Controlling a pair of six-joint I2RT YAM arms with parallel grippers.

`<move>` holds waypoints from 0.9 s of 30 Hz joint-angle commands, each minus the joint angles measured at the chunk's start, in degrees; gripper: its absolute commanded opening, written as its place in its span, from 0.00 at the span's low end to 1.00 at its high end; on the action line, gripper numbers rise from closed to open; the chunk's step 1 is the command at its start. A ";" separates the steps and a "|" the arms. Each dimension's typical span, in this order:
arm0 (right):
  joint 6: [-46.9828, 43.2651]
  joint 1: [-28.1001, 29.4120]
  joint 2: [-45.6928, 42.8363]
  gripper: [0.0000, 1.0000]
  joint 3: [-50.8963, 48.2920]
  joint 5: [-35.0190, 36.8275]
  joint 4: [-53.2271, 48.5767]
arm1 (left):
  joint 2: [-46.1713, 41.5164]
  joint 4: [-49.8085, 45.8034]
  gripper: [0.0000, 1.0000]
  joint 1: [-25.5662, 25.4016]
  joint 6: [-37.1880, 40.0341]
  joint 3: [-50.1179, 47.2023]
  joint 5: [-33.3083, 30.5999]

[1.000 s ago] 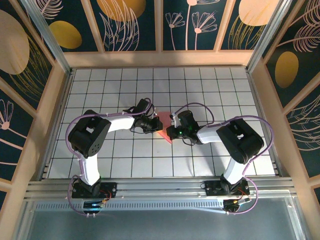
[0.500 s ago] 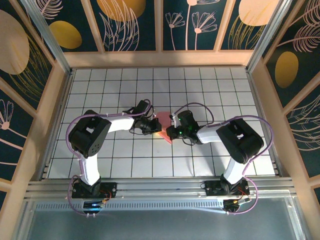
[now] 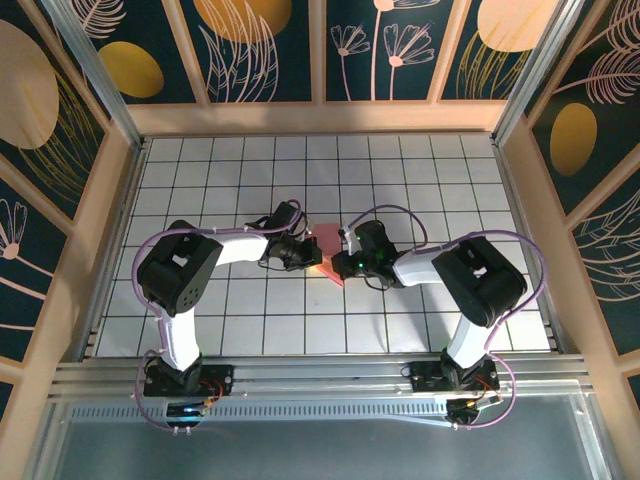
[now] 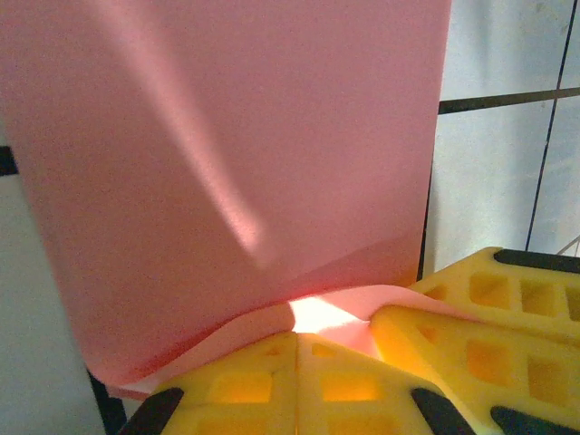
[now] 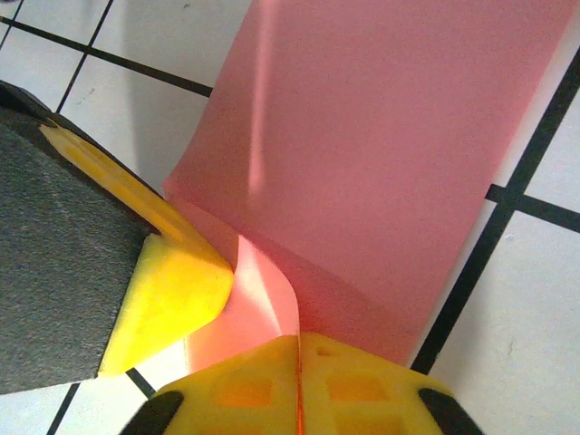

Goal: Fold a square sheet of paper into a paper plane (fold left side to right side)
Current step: Third fold the triangle at the center of the table.

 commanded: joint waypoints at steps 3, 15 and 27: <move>1.77 -1.35 -1.87 0.16 1.28 -1.99 -4.26 | 1.50 -2.24 0.05 -0.28 0.14 -2.10 -3.77; 4.17 -5.31 -13.20 0.31 2.04 -8.11 -14.77 | 1.73 -1.98 0.04 -0.30 -0.09 -2.10 -4.15; 14.35 -5.31 -9.45 0.00 0.10 -23.45 -14.84 | 1.42 -1.63 0.04 -0.28 -0.42 -2.10 -4.09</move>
